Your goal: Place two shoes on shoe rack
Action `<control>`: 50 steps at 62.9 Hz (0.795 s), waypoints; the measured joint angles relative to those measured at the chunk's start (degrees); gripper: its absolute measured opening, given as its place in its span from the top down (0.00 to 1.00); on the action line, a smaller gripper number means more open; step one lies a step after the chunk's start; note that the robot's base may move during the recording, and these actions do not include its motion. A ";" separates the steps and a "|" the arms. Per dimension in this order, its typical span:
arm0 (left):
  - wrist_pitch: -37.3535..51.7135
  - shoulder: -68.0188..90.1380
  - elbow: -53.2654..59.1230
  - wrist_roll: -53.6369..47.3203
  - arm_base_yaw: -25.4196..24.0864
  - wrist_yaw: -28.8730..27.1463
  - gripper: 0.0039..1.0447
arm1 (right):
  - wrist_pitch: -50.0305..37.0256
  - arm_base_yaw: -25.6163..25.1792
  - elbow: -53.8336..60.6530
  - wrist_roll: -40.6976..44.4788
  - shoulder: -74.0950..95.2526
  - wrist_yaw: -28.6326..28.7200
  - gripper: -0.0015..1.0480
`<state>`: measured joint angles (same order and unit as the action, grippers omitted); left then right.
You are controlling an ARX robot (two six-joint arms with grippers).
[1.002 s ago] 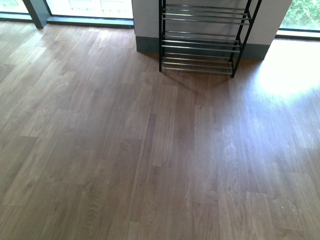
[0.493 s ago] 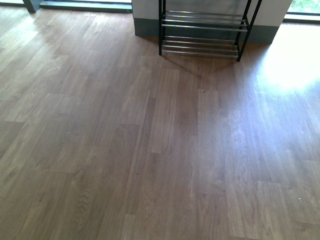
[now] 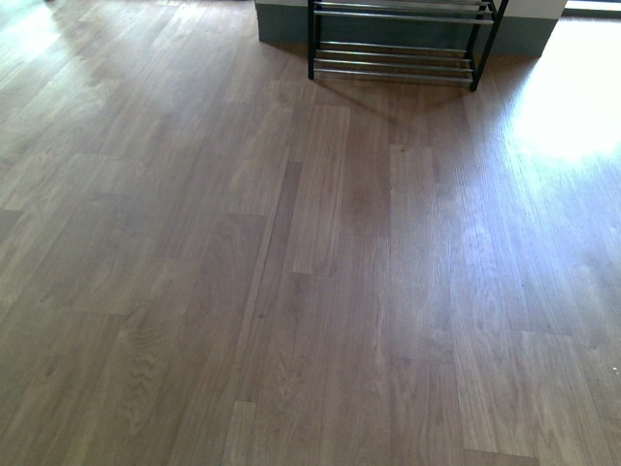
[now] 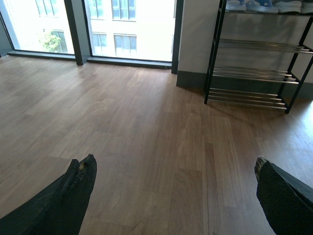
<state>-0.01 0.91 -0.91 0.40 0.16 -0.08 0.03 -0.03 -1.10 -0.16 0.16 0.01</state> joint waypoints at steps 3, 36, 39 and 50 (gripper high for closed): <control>0.00 0.00 0.00 0.00 0.00 -0.02 0.09 | 0.00 0.00 0.00 0.00 0.00 -0.02 0.09; 0.00 0.00 0.00 0.00 0.00 0.00 0.09 | 0.00 0.00 0.00 0.00 0.00 -0.02 0.09; 0.00 0.00 0.00 0.00 0.00 -0.02 0.09 | 0.00 0.00 0.00 0.00 0.00 -0.02 0.09; 0.00 -0.02 0.00 0.00 0.00 -0.02 0.09 | 0.00 0.00 0.00 0.00 0.00 -0.02 0.09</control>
<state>-0.01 0.89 -0.91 0.40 0.16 -0.10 0.03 -0.03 -1.10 -0.16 0.16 -0.01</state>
